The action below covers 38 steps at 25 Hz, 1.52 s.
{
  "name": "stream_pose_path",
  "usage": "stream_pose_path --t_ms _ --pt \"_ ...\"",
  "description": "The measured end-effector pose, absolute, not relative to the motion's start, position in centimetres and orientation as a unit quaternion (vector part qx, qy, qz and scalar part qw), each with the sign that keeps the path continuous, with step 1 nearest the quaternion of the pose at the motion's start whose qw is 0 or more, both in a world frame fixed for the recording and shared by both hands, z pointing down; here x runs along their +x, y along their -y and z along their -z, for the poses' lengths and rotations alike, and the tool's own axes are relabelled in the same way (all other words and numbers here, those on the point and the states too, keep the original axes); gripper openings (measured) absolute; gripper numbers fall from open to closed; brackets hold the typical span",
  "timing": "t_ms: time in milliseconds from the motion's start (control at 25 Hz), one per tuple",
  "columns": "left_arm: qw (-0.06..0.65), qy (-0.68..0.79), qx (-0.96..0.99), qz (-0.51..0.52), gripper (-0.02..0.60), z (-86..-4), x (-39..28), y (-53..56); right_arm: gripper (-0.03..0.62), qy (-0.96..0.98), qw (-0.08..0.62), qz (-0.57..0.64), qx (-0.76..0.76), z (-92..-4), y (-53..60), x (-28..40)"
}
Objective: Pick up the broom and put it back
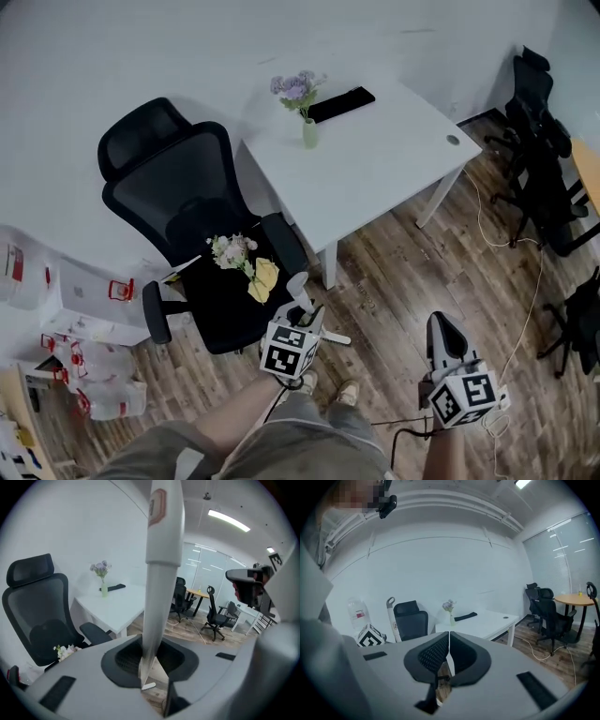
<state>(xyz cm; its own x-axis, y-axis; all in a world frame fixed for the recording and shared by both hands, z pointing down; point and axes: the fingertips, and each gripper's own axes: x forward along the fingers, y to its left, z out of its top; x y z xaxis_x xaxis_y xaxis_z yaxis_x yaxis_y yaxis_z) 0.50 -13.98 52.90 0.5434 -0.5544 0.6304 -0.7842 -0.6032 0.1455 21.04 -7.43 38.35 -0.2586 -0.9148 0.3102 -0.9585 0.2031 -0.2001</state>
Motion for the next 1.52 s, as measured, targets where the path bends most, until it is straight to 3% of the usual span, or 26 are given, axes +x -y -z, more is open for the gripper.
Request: stream_pose_path --t_ms 240,720,1520 --pt "0.202 0.381 0.871 -0.237 0.094 -46.7 3.5 13.1 0.032 0.766 0.045 -0.153 0.622 -34.6 5.4 22.8" --pt "0.244 0.444 0.837 -0.208 0.094 -46.6 6.4 13.4 0.032 0.75 0.046 -0.177 0.636 -35.8 2.6 24.3" --pt "0.318 0.603 0.698 -0.219 0.094 -59.0 8.5 18.1 0.032 0.77 0.107 -0.232 0.584 -46.0 7.0 25.3"
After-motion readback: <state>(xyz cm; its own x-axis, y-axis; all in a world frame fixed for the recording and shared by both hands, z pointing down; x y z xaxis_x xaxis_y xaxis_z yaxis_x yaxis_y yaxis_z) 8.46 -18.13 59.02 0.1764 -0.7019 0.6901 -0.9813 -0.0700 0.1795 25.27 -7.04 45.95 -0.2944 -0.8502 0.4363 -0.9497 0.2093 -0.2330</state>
